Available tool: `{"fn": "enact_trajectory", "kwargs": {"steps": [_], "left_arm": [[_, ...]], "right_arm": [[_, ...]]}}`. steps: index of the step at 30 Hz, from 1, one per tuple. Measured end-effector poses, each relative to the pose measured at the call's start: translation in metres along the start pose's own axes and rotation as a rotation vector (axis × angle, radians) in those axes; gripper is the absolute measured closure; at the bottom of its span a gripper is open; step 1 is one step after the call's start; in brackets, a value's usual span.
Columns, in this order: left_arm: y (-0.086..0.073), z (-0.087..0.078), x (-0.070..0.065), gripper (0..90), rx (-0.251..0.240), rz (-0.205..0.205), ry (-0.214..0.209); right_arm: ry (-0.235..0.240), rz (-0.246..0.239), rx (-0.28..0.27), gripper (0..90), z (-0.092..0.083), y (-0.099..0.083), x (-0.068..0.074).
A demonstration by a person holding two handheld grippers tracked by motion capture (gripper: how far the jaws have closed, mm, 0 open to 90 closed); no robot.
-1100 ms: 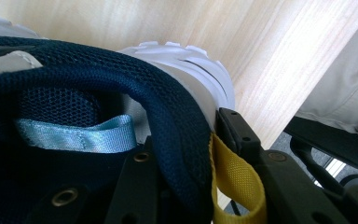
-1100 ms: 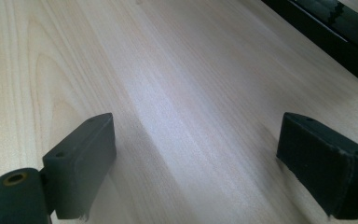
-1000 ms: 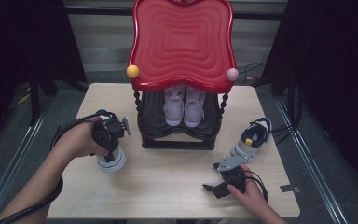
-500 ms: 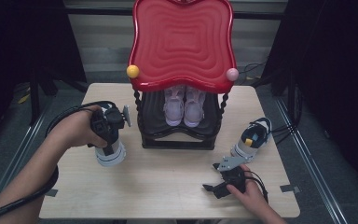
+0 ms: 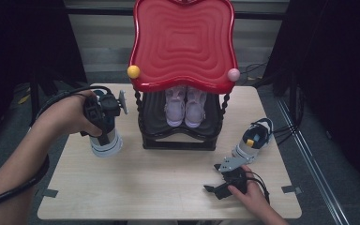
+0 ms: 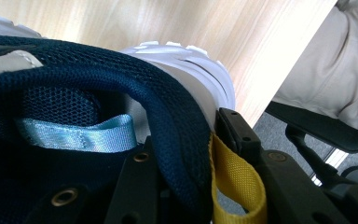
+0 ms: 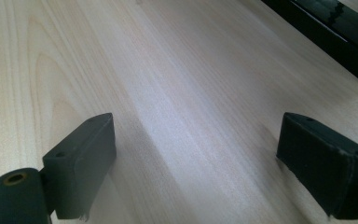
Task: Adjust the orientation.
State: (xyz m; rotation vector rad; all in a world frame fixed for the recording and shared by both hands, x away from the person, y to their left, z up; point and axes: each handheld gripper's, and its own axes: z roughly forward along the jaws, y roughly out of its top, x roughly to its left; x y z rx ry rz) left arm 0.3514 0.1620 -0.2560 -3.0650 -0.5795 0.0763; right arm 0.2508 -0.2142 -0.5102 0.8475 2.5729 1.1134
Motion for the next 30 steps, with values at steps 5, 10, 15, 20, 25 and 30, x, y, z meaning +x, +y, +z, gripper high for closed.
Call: {"fn": "enact_trajectory", "kwargs": {"steps": [5,10,15,20,25,30], "left_arm": [[0.0,-0.013,0.001,69.7,0.015,0.008,0.007],[0.001,-0.023,0.001,69.7,0.009,0.003,0.012],[0.002,-0.034,0.002,69.7,0.007,0.011,0.005],[0.001,-0.047,0.005,69.8,0.009,0.008,0.014],[0.0,-0.057,0.007,69.8,0.0,-0.002,0.02],[0.001,-0.066,0.009,69.8,-0.001,0.0,0.024]], "right_arm": [[0.0,-0.001,0.001,10.9,0.0,0.0,0.0],[0.001,-0.002,0.002,10.8,0.0,0.0,0.0],[0.0,-0.002,0.001,10.8,0.0,0.0,0.0],[0.0,-0.002,0.001,10.9,0.0,0.0,0.0],[0.0,-0.002,0.001,10.8,0.0,0.0,0.0],[0.0,-0.001,-0.001,10.8,0.0,0.0,0.0]]}}
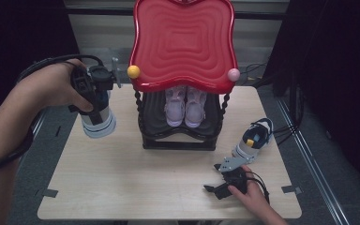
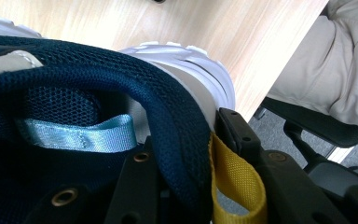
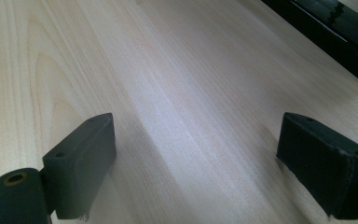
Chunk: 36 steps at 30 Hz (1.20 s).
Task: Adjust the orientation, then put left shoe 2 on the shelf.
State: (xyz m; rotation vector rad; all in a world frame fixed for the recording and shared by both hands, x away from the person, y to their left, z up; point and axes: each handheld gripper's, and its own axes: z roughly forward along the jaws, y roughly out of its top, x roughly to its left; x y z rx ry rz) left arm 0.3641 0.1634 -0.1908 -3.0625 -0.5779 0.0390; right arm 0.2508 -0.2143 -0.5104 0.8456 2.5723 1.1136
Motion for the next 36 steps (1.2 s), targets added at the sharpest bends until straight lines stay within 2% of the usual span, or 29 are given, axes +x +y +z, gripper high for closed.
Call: {"fn": "enact_trajectory", "kwargs": {"steps": [1,9,10,18,23,26,27,29,36], "left_arm": [[0.0,-0.001,0.0,69.8,-0.01,-0.01,0.003],[0.002,-0.018,0.004,69.8,-0.016,0.003,0.012],[0.002,-0.02,0.004,69.7,-0.025,-0.008,0.014],[0.004,-0.041,0.006,69.7,-0.041,-0.002,0.026],[0.006,-0.054,0.007,69.7,-0.057,-0.017,0.04],[0.009,-0.06,0.008,69.7,-0.052,-0.008,0.046],[0.01,-0.06,0.008,69.7,-0.061,-0.017,0.05],[0.012,-0.063,0.007,69.7,-0.05,-0.003,0.056],[0.02,-0.081,0.001,69.7,-0.062,-0.002,0.085]], "right_arm": [[0.0,0.0,0.0,10.8,0.0,0.0,0.0],[0.001,0.002,0.001,10.8,0.0,0.0,0.0],[0.001,0.002,0.001,10.8,0.0,0.0,0.0],[-0.001,0.001,0.001,10.8,0.0,0.0,0.0],[0.001,0.001,0.002,10.8,0.0,0.0,0.0],[0.001,0.001,0.002,10.8,0.0,0.0,0.0],[-0.002,-0.001,0.0,10.8,0.0,0.0,0.0],[-0.002,-0.002,0.0,10.8,0.0,0.0,0.0],[-0.001,-0.002,0.0,10.8,0.0,0.0,0.0]]}}
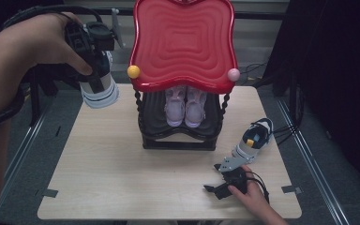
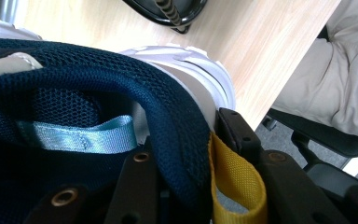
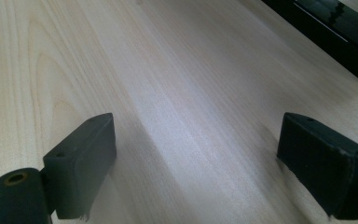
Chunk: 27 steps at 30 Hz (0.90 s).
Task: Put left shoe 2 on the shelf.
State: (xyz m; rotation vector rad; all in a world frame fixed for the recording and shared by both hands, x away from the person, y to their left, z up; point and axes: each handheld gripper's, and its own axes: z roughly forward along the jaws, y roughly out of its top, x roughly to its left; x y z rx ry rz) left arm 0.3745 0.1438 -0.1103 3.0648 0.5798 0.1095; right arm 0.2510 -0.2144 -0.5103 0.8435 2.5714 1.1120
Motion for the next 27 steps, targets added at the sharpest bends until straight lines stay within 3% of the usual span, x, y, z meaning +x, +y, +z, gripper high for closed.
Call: {"fn": "enact_trajectory", "kwargs": {"steps": [8,14,27], "left_arm": [[0.013,-0.017,-0.007,69.7,-0.012,0.015,0.055],[0.025,-0.032,-0.014,69.9,-0.028,0.049,0.1],[0.056,-0.042,-0.026,69.9,-0.046,0.099,0.166]], "right_arm": [[0.0,-0.001,0.0,10.8,0.0,0.0,0.0],[0.0,0.0,0.0,10.8,0.0,0.0,0.0],[0.0,-0.001,0.0,10.8,0.0,0.0,0.0]]}}
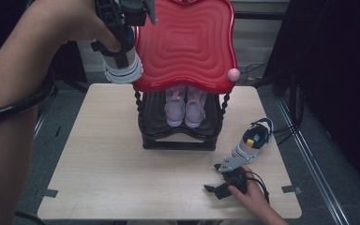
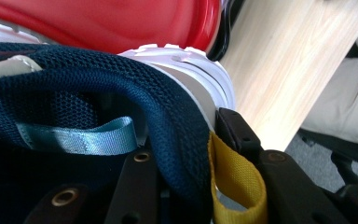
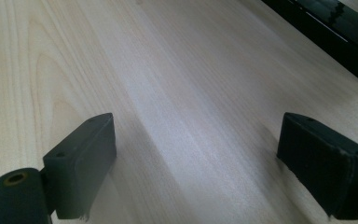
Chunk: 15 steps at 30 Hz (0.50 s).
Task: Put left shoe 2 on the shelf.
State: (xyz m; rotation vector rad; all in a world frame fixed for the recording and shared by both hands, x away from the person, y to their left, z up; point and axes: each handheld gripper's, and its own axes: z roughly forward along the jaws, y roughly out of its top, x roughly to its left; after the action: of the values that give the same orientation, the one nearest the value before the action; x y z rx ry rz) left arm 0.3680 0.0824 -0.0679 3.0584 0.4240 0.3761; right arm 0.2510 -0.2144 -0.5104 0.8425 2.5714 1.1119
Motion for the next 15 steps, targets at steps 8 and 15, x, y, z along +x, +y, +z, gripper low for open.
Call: {"fn": "enact_trajectory", "kwargs": {"steps": [8,15], "left_arm": [[0.018,0.001,-0.003,70.0,-0.031,0.024,0.025],[0.033,0.006,-0.003,69.8,-0.06,0.059,0.065]], "right_arm": [[0.0,0.0,0.0,10.8,0.0,0.0,0.0],[0.0,0.0,-0.001,10.8,0.0,0.0,0.0]]}}
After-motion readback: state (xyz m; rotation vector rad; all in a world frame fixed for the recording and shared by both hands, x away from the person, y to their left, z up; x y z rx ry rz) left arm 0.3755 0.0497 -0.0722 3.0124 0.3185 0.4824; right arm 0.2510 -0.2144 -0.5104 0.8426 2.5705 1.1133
